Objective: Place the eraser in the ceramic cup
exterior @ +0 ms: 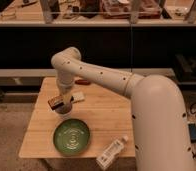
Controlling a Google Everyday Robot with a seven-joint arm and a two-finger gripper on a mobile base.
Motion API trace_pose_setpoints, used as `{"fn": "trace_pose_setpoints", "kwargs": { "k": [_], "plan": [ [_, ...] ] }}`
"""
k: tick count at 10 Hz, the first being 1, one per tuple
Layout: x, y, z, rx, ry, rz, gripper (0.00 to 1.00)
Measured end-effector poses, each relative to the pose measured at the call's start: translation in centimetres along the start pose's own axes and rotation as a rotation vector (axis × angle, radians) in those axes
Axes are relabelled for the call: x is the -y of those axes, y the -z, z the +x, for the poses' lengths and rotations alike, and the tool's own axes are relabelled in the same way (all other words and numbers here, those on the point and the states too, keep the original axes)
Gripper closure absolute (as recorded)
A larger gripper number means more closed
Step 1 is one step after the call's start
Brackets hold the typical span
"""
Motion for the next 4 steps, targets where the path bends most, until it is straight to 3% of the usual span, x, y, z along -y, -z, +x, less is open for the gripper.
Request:
{"fn": "trace_pose_setpoints", "kwargs": {
  "k": [4],
  "plan": [
    [-0.16,0.17,-0.45,0.007,0.046,-0.016,0.37]
  ]
}}
